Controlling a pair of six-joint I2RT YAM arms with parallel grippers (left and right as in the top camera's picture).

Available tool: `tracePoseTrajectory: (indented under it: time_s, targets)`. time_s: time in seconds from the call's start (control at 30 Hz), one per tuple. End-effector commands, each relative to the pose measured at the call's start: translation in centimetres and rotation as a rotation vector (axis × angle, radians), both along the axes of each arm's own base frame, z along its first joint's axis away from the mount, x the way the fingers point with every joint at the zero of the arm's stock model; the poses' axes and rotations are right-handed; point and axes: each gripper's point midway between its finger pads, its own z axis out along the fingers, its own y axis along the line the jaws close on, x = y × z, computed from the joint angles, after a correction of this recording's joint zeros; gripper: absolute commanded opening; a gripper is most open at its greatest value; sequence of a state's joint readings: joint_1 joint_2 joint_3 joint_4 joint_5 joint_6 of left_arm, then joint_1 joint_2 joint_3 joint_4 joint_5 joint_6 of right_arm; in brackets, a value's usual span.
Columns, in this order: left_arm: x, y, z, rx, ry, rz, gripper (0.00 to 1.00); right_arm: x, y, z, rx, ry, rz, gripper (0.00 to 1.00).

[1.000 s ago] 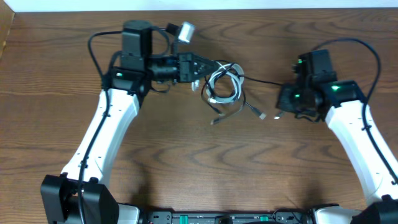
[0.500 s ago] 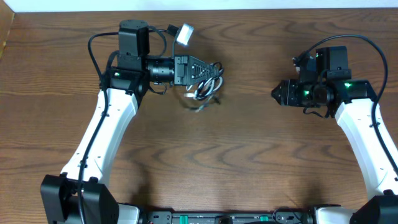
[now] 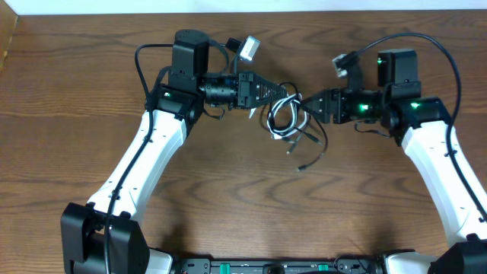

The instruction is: Untangle cables

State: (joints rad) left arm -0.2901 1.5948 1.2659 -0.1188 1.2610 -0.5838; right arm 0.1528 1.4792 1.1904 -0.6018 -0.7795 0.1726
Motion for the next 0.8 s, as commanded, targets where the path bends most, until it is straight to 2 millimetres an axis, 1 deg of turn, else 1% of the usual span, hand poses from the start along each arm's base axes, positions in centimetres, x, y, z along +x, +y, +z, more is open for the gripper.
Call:
tracePoseTrajectory:
  time_s: [0.0, 0.1, 0.17, 0.23, 0.4, 0.43, 0.5, 0.6, 0.67, 0.73, 0.77]
  targets:
    - [0.8, 0.0, 0.7, -0.019, 0.146, 0.06, 0.07, -0.5, 2.4, 1.0, 0.036, -0.029, 0.078, 0.61]
    - [1.2, -0.1, 1.7, -0.049, 0.21, 0.077, 0.08, -0.1, 3.4, 0.3, 0.009, -0.014, 0.052, 0.62]
    - [1.3, -0.2, 2.3, -0.067, 0.242, 0.082, 0.07, 0.6, 3.8, -0.6, -0.015, 0.007, 0.004, 0.62]
    - [1.3, -0.3, 3.0, -0.09, 0.255, 0.076, 0.07, 1.9, 4.0, -1.5, -0.034, 0.041, -0.089, 0.61]
    - [1.2, -0.4, 4.9, -0.138, 0.248, 0.049, 0.07, 5.2, 4.5, -2.3, 0.008, 0.078, -0.269, 0.61]
    - [1.2, -0.4, 5.5, -0.153, 0.237, 0.041, 0.08, 6.3, 4.3, -2.7, 0.025, 0.103, -0.343, 0.59]
    - [1.2, -0.4, 6.1, -0.167, 0.23, 0.038, 0.08, 7.0, 3.7, -3.6, 0.021, 0.139, -0.42, 0.56]
    - [1.4, -0.2, 6.9, -0.188, 0.19, 0.04, 0.07, 7.4, 2.5, -5.6, -0.029, 0.184, -0.491, 0.5]
    - [1.9, 0.5, 7.4, -0.2, 0.152, 0.053, 0.07, 6.8, 1.1, -7.2, -0.088, 0.24, -0.529, 0.48]
    - [2.7, 1.6, 7.6, -0.206, 0.104, 0.079, 0.07, 5.9, -0.7, -8.7, -0.159, 0.294, -0.567, 0.48]
    - [3.6, 3.1, 7.6, -0.203, 0.054, 0.108, 0.07, 5.1, -2.3, -9.7, -0.227, 0.316, -0.554, 0.47]
